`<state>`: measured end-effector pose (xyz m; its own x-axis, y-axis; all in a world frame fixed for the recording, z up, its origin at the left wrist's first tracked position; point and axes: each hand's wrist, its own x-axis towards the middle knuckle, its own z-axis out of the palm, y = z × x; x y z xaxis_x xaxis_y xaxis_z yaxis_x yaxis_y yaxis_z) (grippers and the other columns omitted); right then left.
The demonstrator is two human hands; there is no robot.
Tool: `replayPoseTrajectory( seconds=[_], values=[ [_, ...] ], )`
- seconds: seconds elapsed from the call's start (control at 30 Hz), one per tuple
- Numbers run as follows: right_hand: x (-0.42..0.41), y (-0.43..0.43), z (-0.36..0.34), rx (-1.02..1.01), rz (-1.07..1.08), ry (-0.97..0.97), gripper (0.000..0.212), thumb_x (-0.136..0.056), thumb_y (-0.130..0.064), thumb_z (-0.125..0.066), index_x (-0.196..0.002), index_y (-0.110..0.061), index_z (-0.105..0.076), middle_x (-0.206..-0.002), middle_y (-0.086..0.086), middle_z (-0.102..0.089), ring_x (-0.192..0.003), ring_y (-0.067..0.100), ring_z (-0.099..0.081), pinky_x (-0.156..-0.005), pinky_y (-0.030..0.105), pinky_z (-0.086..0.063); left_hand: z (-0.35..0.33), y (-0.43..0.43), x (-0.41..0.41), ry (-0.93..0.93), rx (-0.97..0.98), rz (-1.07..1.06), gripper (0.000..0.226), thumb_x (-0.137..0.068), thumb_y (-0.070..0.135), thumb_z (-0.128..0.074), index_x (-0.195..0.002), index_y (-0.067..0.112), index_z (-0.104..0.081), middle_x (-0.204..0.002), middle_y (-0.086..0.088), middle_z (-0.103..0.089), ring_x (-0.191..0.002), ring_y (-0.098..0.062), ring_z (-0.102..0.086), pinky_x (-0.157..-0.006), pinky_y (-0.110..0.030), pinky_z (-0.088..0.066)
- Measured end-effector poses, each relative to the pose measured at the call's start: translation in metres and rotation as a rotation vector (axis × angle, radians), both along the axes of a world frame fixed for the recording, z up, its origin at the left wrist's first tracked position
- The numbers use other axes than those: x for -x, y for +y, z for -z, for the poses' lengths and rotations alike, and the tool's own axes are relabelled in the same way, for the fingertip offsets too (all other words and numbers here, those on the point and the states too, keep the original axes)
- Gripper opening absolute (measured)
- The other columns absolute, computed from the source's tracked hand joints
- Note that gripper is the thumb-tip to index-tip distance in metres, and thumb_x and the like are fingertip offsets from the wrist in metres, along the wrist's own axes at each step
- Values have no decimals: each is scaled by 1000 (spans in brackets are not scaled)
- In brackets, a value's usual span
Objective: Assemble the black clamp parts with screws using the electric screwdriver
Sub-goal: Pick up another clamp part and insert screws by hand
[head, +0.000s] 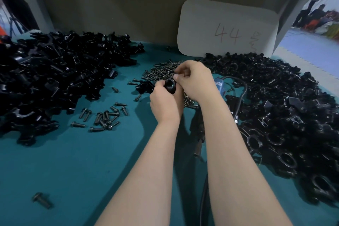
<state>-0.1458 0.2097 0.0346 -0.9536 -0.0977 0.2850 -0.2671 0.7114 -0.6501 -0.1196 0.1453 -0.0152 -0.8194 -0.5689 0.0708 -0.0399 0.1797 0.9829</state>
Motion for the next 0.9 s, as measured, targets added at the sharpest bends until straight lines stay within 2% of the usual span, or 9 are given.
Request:
replayPoseTrajectory(
  seconds=[0.13,0.27,0.4,0.5,0.57,0.67,0.77,0.83,0.9],
  values=[
    [-3,-6,2,-17,44,-13,11,-93,-29,-59,-89,-19,-60,-83,-3,-57,-80,13,-51,-68,19,-33,-2,2,-7,-21,-23,-18,25,-92,45,-57,-95,21,-52,-73,14,-49,-81,-20,-56,-72,-30,-44],
    [-6,-12,6,-77,74,32,27,-93,-41,-56,-83,-16,-56,-83,1,-57,-85,21,-54,-71,30,-40,-1,1,-14,-9,2,-49,38,-92,46,-56,-112,13,-58,-90,3,-61,-87,-23,-61,-72,-32,-45],
    [-7,-8,2,-40,24,-47,28,-89,-46,-60,-83,-19,-59,-72,-7,-55,-66,8,-53,-54,20,-38,0,-5,-14,29,-18,-57,42,-91,41,-60,-118,9,-58,-102,-2,-66,-97,-25,-63,-82,-34,-50],
    [-7,-2,-5,-45,-43,-19,8,-90,-30,-63,-91,-23,-61,-72,-16,-48,-67,1,-46,-54,9,-30,-3,-9,-11,60,5,-58,42,-90,42,-62,-119,12,-56,-95,1,-59,-97,-26,-62,-82,-33,-49],
    [-8,-2,-6,-60,-51,7,3,-90,-23,-62,-93,-22,-64,-73,-17,-47,-72,3,-47,-56,13,-33,-3,-8,-10,45,34,-55,38,-90,41,-62,-117,15,-56,-90,3,-55,-96,-26,-62,-80,-34,-48],
    [-8,-6,-2,-85,-23,22,13,-93,-30,-58,-87,-18,-60,-72,-10,-50,-78,11,-48,-67,20,-33,-1,-9,-10,39,79,-55,37,-90,42,-60,-116,15,-56,-90,3,-57,-95,-26,-62,-81,-35,-49],
    [-8,-6,1,-60,-24,24,24,-94,-38,-55,-85,-17,-58,-69,-8,-52,-72,12,-49,-61,24,-32,-1,-9,-8,63,121,-57,41,-91,43,-60,-120,14,-56,-89,6,-53,-90,-21,-59,-81,-34,-49],
    [-8,-1,1,15,8,3,27,-93,-43,-55,-88,-17,-63,-71,-9,-55,-70,8,-50,-60,23,-37,-1,-9,-7,68,65,-53,39,-90,40,-62,-118,14,-57,-92,7,-57,-90,-19,-59,-81,-32,-49],
    [-8,9,-2,-60,59,-51,19,-94,-33,-57,-97,-17,-66,-86,-4,-64,-81,12,-57,-70,25,-45,-2,-12,-4,61,-173,-29,38,-90,36,-65,-117,10,-57,-98,0,-66,-92,-21,-66,-83,-35,-54]
  ],
)
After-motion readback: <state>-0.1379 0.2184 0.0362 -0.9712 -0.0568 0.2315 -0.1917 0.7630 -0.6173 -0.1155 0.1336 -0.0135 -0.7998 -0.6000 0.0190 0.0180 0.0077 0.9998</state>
